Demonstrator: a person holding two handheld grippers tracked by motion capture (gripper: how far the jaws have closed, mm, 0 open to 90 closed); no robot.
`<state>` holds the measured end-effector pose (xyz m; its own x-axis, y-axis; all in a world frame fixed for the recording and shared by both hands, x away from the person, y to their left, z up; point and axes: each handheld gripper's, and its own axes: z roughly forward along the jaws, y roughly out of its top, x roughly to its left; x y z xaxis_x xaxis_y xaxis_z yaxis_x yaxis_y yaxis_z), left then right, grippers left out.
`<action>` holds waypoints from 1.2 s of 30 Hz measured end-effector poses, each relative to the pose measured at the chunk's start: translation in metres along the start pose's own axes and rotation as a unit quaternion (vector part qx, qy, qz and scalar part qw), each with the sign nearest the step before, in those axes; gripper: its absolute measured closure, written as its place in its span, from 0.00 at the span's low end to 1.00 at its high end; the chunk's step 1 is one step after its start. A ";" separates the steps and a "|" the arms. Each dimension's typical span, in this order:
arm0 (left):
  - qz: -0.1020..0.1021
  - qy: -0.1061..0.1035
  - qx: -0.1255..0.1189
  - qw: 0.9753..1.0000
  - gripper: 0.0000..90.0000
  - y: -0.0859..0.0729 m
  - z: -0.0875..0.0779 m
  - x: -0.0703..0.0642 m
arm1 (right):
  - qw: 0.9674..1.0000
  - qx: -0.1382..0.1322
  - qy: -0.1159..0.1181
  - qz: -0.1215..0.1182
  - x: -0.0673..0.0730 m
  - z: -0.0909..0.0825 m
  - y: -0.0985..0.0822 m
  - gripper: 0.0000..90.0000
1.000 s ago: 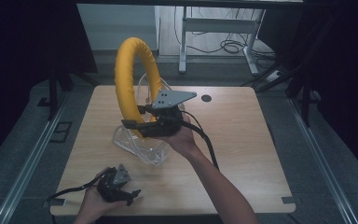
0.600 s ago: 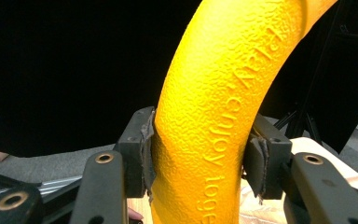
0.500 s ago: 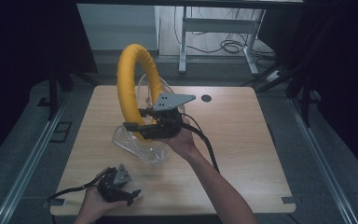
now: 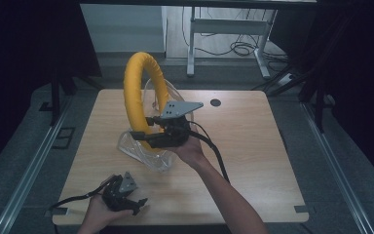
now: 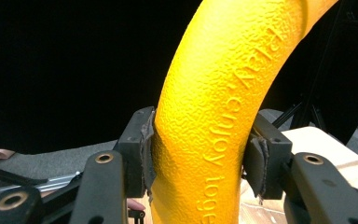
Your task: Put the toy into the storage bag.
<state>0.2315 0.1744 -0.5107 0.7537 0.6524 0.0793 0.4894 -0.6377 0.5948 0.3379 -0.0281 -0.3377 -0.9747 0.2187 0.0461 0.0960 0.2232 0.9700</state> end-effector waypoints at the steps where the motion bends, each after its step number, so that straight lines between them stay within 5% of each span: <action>1: 0.000 0.000 0.000 1.000 0.18 0.000 0.000 0.000 | 1.000 -0.001 0.000 0.002 0.000 0.001 -0.001 0.55; 36: 0.004 -0.001 0.003 1.000 0.18 0.000 0.001 0.000 | 0.998 0.024 0.007 0.065 -0.031 0.019 -0.054 0.55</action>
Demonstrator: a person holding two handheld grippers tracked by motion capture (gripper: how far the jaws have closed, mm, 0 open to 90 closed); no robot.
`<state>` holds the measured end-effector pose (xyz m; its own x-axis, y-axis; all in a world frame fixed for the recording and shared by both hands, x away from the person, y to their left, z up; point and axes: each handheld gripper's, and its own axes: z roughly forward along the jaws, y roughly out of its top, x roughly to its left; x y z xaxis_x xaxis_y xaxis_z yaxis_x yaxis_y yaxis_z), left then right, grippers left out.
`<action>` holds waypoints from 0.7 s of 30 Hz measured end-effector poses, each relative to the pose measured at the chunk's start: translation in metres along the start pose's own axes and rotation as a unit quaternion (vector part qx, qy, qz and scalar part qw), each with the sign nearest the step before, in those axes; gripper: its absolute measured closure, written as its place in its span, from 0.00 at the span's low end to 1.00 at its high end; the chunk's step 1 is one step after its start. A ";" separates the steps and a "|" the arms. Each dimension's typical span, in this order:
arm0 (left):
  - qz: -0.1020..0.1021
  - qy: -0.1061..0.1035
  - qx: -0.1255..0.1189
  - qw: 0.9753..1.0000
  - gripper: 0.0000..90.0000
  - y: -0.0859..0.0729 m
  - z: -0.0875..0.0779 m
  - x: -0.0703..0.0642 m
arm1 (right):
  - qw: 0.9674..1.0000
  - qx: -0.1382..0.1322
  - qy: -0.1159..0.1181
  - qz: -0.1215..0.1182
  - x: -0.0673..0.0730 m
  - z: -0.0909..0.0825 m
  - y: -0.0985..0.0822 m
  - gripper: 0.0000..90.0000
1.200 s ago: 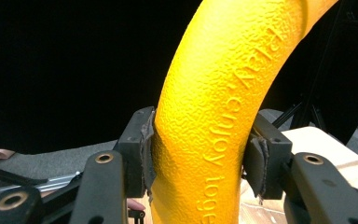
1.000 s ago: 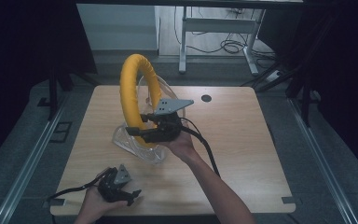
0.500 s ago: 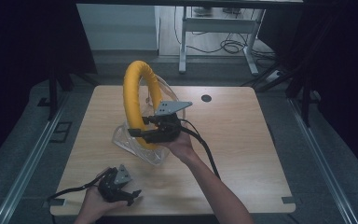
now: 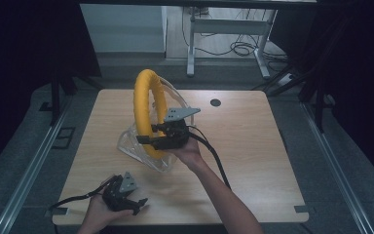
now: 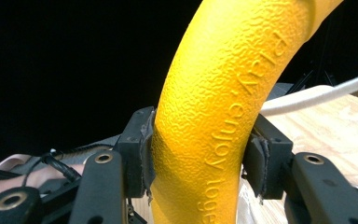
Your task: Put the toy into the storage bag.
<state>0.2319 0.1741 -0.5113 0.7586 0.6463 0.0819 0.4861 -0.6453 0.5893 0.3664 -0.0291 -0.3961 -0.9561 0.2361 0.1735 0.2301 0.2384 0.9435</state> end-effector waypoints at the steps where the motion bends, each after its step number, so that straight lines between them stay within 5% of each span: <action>1: 0.000 0.001 0.000 1.000 0.18 0.000 0.000 0.000 | 1.000 0.000 0.000 0.000 0.000 0.000 0.000 0.55; 5: 0.001 0.000 0.000 1.000 0.18 0.000 0.000 0.000 | 0.999 0.024 -0.023 -0.015 -0.001 0.003 -0.008 0.51; 10: 0.001 0.000 0.002 1.000 0.18 0.000 0.001 -0.001 | 0.999 0.017 -0.026 -0.008 -0.004 0.001 -0.010 0.51; 15: 0.002 -0.001 0.003 1.000 0.18 0.000 0.001 -0.001 | 0.998 0.014 -0.053 -0.041 0.002 0.000 -0.009 0.46; 21: 0.002 -0.001 0.003 1.000 0.18 0.000 0.001 -0.001 | 0.997 0.002 -0.067 -0.048 0.008 -0.004 -0.009 0.37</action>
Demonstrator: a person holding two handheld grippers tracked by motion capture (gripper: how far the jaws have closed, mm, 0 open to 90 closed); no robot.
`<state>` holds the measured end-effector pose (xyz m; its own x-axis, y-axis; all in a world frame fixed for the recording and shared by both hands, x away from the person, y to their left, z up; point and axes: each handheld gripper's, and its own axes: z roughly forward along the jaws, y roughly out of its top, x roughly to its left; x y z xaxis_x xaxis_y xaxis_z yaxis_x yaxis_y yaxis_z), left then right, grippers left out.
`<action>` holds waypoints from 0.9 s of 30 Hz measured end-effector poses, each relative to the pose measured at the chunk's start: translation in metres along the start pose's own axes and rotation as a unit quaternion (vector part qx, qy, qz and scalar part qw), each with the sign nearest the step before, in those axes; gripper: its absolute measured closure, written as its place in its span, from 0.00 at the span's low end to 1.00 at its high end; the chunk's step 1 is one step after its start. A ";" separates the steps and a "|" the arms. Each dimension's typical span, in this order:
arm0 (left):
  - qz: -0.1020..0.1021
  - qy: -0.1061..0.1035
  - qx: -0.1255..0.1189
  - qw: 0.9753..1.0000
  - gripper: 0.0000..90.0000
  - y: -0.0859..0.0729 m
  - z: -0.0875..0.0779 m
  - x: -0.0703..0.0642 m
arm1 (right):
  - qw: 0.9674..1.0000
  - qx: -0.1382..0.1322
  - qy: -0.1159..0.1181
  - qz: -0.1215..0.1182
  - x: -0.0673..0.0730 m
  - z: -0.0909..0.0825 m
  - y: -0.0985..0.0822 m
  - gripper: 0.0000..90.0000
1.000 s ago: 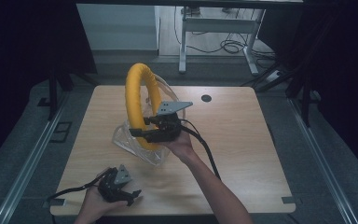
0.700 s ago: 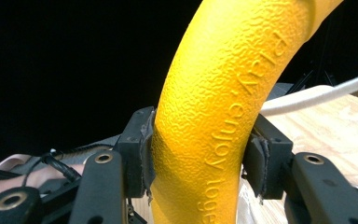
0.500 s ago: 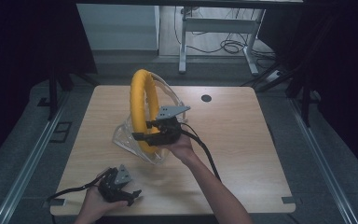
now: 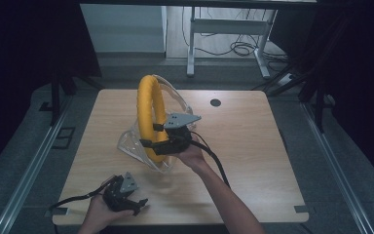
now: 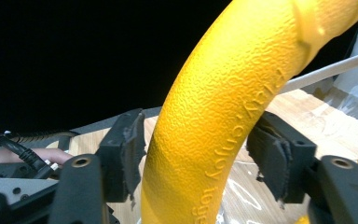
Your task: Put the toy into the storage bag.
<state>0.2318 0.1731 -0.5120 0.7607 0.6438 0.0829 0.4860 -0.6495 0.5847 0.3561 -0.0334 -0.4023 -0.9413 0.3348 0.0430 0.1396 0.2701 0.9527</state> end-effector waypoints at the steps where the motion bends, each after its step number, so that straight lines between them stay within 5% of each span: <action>1: 0.001 0.000 0.000 1.000 0.18 0.000 0.000 0.000 | 1.000 0.000 0.000 0.000 0.000 0.000 0.000 0.37; 13: -0.001 0.001 0.000 1.000 0.18 0.000 0.000 -0.001 | 1.000 -0.008 -0.023 0.002 0.003 -0.029 -0.008 0.36; 27: 0.000 0.001 0.004 1.000 0.18 0.001 0.002 -0.002 | 0.997 0.026 -0.072 0.025 -0.003 -0.077 -0.056 0.37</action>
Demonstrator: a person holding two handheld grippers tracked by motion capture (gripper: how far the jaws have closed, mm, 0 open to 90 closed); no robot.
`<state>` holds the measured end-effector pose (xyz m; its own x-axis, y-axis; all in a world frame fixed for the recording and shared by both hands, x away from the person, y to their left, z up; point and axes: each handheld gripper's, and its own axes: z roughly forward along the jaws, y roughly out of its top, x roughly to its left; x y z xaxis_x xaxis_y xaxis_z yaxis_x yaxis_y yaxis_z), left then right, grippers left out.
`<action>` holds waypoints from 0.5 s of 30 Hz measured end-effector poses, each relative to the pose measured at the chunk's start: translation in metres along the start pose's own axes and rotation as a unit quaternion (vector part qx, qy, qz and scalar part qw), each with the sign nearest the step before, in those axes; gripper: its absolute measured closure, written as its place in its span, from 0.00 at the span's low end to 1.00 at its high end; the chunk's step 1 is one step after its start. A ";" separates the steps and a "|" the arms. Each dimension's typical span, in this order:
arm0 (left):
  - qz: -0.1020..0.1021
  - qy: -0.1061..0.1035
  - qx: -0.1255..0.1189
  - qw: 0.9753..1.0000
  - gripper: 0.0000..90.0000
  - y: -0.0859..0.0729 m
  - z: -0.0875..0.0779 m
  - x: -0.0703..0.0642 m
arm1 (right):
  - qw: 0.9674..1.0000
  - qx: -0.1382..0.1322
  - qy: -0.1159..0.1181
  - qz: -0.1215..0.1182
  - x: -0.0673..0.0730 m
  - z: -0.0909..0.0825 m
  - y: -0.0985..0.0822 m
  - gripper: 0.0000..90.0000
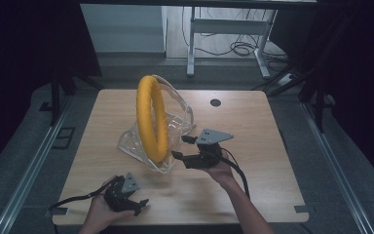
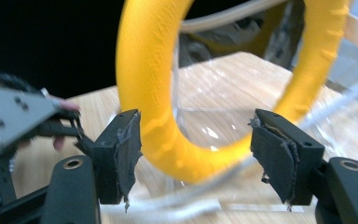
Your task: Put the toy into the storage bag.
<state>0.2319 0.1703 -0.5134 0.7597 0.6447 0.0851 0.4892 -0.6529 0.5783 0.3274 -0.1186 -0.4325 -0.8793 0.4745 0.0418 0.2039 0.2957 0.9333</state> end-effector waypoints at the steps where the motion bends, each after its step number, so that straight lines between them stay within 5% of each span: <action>1: 0.001 0.000 0.001 1.000 0.18 0.000 0.000 0.000 | 1.000 0.000 0.000 0.000 0.000 0.000 0.000 0.37; 15: 0.000 0.003 0.002 1.000 0.18 0.000 0.000 0.000 | 0.999 0.035 -0.025 0.021 -0.010 -0.031 -0.050 0.37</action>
<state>0.2320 0.1706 -0.5137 0.7570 0.6473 0.0892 0.4913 -0.6538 0.5754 0.3131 -0.1640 -0.4683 -0.8466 0.5288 0.0609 0.2713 0.3302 0.9041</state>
